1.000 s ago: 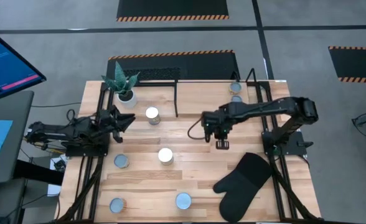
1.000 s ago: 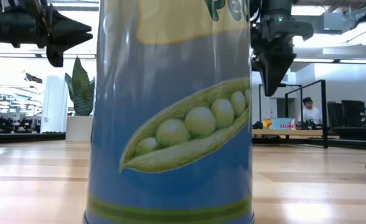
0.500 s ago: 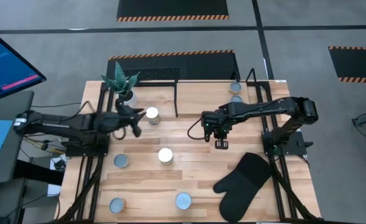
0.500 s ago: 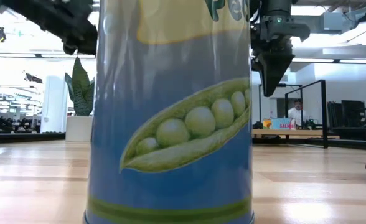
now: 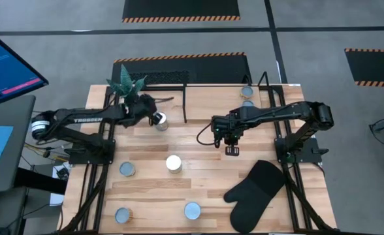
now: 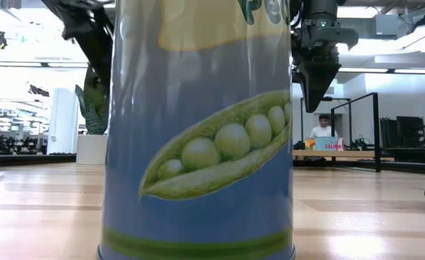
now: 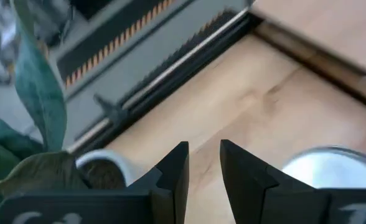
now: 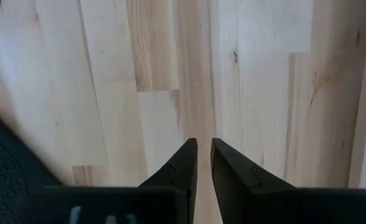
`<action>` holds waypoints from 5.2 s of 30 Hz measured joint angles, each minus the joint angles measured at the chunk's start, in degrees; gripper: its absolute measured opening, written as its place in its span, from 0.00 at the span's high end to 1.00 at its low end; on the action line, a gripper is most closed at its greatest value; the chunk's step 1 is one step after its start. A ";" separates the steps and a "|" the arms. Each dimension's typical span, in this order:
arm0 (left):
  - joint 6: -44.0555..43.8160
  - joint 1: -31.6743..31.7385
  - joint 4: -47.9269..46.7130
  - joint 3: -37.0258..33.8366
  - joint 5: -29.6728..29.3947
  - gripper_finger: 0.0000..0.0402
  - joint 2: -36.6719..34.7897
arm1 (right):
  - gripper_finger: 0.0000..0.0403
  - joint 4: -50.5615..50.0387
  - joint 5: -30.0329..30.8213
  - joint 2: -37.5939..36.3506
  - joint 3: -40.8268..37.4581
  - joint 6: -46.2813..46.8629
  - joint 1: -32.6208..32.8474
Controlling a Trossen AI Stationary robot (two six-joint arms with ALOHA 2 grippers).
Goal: Pick and place cans onto a shelf
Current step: Move the canned peaches to the center of the table, then adjust the canned carrots in the table, then put the canned peaches on the shelf
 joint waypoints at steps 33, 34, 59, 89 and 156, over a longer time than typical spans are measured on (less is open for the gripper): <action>0.49 -5.77 17.13 0.30 47.39 0.96 3.62 | 0.82 -0.35 -0.07 0.00 0.00 -1.97 -0.02; 0.78 -6.34 18.15 0.30 48.86 0.96 3.58 | 0.82 -0.35 -0.07 0.00 0.00 -1.99 -0.02; 0.32 -11.62 19.97 0.35 30.33 1.00 17.03 | 0.82 -0.90 -0.10 0.01 0.00 -1.97 -0.02; -6.11 -23.75 -31.12 12.24 27.74 1.00 12.71 | 0.82 4.82 -0.11 0.02 -0.02 -4.98 -0.02; 10.10 -25.45 49.63 -24.88 29.65 1.00 -6.94 | 0.82 20.95 8.65 0.07 -0.02 -17.07 -4.76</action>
